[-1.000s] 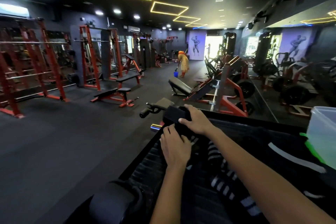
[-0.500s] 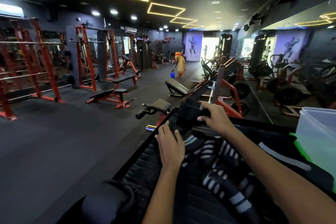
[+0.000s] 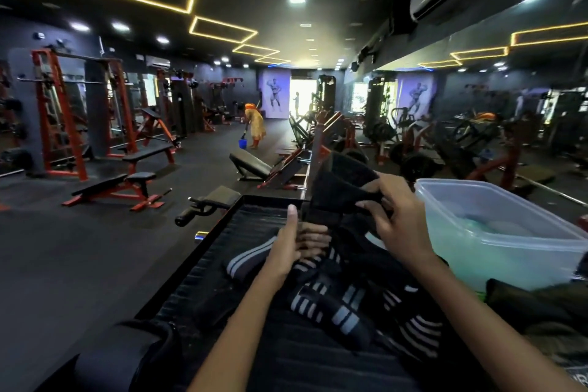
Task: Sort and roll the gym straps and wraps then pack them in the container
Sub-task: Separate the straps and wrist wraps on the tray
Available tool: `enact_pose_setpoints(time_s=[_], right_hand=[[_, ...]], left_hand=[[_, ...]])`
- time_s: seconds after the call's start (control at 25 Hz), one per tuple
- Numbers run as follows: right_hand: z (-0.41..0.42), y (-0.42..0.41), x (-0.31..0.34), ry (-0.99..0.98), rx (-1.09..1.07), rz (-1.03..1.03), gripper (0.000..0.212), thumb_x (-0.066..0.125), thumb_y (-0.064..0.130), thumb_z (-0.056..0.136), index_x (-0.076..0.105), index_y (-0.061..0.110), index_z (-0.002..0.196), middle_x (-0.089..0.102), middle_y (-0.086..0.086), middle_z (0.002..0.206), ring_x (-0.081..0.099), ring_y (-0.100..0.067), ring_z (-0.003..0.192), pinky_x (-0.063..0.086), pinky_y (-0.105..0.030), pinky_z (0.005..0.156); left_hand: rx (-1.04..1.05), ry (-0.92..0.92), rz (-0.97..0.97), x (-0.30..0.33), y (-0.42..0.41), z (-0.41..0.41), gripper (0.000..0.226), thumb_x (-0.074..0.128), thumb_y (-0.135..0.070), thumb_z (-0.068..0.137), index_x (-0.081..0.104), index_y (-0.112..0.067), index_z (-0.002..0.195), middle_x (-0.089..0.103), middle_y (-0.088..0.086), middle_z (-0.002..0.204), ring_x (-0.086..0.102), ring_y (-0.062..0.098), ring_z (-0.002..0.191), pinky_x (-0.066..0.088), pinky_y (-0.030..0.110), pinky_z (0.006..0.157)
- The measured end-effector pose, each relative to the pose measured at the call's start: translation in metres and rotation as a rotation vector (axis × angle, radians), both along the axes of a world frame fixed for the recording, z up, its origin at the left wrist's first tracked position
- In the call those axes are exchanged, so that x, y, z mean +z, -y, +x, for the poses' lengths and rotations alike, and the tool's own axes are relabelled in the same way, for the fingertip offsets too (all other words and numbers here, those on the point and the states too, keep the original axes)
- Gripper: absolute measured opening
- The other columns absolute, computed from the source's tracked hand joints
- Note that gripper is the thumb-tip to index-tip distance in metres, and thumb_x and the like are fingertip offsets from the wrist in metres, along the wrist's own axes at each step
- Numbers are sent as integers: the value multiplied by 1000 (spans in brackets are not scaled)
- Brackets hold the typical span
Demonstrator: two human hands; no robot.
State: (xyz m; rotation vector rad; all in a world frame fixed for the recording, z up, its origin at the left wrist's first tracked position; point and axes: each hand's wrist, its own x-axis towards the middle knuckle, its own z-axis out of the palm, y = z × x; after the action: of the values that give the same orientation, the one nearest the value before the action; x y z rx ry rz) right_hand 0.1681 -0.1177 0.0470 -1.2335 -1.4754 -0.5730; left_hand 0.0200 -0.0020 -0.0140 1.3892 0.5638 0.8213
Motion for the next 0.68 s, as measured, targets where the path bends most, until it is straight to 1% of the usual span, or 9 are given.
enact_pose_setpoints(time_s=[0.08,0.16,0.24,0.32,0.36,0.44,0.52,0.6,0.68], right_hand=[[-9,19,-9,96,35,-11,8,64,-2,81,65,2,88,63,-1,94,55,-18,104,43,-23,89],[-13,31,-26,109,90,-64,9,62,-3,83,65,4,88,64,1,95,55,-18,108,41,-24,92],[-15,37,-44,148,145,-156,14,64,-3,82,64,9,89,63,5,96,53,-17,113,40,-23,98],[-13,38,-56,239,177,-288,12,67,3,82,65,13,89,63,7,102,50,-15,118,37,-24,104],[-13,40,-59,241,182,-335,5,67,11,84,66,14,88,64,8,106,50,-13,119,36,-24,105],[-16,45,-61,106,193,-341,8,63,19,85,69,14,86,67,8,105,58,-8,111,42,-23,97],[-18,47,-61,-158,177,-293,7,63,17,88,68,14,85,70,9,89,67,-9,86,50,-27,77],[-22,46,-60,-375,128,-277,7,66,21,91,63,17,86,67,4,77,66,-17,72,53,-36,67],[-28,43,-62,-517,97,-271,15,64,31,89,59,17,88,64,-2,76,64,-18,69,54,-36,66]], left_hand=[[-135,169,-189,5,11,4,101,18,-77,75,64,4,112,68,25,110,66,35,104,57,39,87],[-164,317,-319,6,16,4,96,26,-77,76,62,2,116,66,25,115,64,37,108,54,45,92],[-132,369,-366,7,18,1,67,42,-60,88,73,-1,99,69,23,106,69,32,99,56,43,88],[-82,334,-424,6,20,0,43,50,-28,93,77,-3,70,71,18,85,72,24,74,60,32,69],[-68,307,-452,6,22,0,37,51,-19,89,75,-3,66,70,16,80,70,23,67,59,29,64],[-56,342,-471,5,22,-2,26,56,-15,76,73,2,88,70,18,93,69,25,77,57,33,75],[-32,425,-410,0,16,0,43,59,-10,74,64,5,115,66,24,113,66,32,99,52,43,93],[-19,470,-344,-1,15,3,38,55,-1,82,62,5,119,65,26,116,64,34,107,50,45,97],[-54,484,-296,-2,19,6,32,53,2,86,64,4,115,66,27,112,65,35,105,51,43,96]])
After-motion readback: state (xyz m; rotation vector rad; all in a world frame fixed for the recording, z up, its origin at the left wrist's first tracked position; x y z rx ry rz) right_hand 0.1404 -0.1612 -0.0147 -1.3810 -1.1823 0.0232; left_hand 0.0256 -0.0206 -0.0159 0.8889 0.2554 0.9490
